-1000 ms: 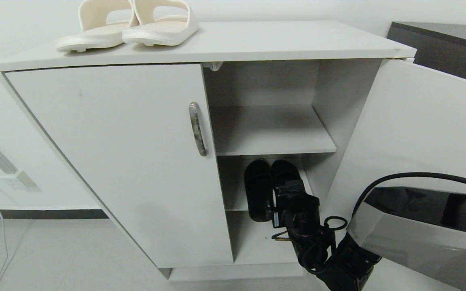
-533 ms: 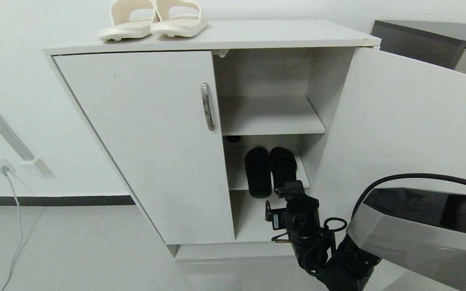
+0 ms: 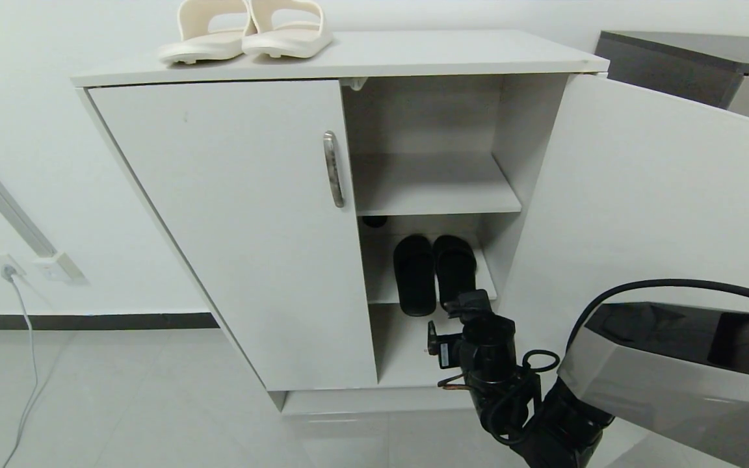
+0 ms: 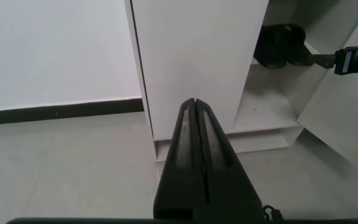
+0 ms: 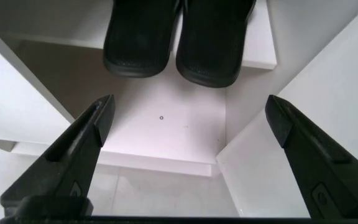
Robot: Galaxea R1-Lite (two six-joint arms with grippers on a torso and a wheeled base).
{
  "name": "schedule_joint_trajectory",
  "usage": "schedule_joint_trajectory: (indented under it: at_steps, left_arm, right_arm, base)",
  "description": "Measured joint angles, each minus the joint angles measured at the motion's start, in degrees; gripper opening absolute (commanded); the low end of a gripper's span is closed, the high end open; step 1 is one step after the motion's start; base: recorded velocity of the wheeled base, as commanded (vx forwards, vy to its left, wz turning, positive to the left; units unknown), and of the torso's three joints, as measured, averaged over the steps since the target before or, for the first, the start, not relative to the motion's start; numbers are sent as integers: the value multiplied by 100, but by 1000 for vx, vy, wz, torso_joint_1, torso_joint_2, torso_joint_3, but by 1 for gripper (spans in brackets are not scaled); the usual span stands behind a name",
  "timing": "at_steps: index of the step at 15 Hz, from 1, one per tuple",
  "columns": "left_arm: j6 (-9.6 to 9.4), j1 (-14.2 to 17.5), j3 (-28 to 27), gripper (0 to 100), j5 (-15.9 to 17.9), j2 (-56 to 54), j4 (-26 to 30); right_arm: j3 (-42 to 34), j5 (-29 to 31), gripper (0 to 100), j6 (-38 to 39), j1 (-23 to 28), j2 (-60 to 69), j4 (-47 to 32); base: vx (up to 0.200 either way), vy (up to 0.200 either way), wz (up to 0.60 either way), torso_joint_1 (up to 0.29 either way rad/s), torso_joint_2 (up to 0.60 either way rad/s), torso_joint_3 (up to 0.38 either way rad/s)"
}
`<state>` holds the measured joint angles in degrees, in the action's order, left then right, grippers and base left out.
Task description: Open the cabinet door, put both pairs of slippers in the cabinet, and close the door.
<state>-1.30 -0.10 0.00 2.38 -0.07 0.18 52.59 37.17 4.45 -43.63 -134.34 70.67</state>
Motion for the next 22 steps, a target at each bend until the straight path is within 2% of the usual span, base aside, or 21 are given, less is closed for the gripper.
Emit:
schedule_joint_trajectory:
  at_steps: [6,16,22]
  left_arm:
    - [0,0,0,0,0,0,0]
    - [-17,0,0,0,0,0,-2]
    - [-20,0,0,0,-2,0,0]
  right_arm:
    - [-37,7,100,-13,-77,0,2]
    - [-41,11,100,-7,-99,2,9]
    - [-48,134,100,-13,-91,5,39]
  base:
    - [0,0,0,0,0,30]
    - [0,0,0,3,3,181]
    - [0,0,0,0,0,9]
